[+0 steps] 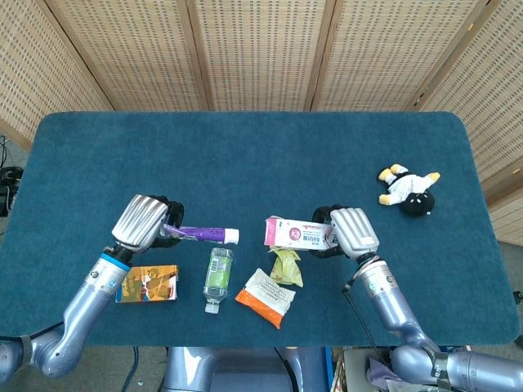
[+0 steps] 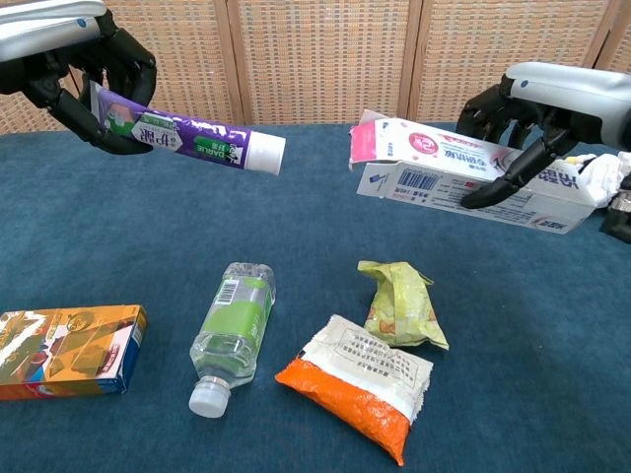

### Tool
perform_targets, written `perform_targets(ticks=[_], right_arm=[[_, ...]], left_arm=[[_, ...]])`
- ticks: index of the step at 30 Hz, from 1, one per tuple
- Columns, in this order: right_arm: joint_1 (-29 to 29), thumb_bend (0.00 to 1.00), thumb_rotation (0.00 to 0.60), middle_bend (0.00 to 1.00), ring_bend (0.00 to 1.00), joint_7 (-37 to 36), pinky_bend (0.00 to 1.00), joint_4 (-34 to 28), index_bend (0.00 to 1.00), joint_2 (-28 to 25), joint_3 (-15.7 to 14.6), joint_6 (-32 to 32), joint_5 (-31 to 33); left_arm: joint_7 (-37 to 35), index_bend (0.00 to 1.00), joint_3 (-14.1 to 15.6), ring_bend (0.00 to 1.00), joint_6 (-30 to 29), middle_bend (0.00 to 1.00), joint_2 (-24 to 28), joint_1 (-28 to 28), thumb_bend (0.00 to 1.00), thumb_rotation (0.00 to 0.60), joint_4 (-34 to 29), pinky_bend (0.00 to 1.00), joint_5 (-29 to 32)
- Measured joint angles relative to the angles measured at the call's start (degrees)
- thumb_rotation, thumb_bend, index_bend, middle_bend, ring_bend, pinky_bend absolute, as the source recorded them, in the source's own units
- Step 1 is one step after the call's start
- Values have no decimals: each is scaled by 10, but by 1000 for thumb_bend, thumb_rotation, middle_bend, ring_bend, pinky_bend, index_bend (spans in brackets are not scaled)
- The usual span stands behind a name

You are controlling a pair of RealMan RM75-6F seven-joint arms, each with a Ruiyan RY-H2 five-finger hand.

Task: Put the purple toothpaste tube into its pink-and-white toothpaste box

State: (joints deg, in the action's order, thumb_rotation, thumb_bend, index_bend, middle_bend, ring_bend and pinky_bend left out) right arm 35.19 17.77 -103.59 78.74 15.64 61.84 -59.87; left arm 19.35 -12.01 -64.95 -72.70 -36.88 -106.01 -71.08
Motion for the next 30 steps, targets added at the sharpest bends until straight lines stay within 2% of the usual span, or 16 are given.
perform_targets(ticks=[13,30], right_arm=[[10,0,600,515,414,6,445,-11,593,1,-5,6,8],[20,1,600,515,414,12,445,-18,594,9,-13,13,15]], left_arm=[[34,824,-4,585,9,686,-14,-17,312,600,-1,648,38],[50,824,-6,585,8,686,-49,-38,313,600,3,648,53]])
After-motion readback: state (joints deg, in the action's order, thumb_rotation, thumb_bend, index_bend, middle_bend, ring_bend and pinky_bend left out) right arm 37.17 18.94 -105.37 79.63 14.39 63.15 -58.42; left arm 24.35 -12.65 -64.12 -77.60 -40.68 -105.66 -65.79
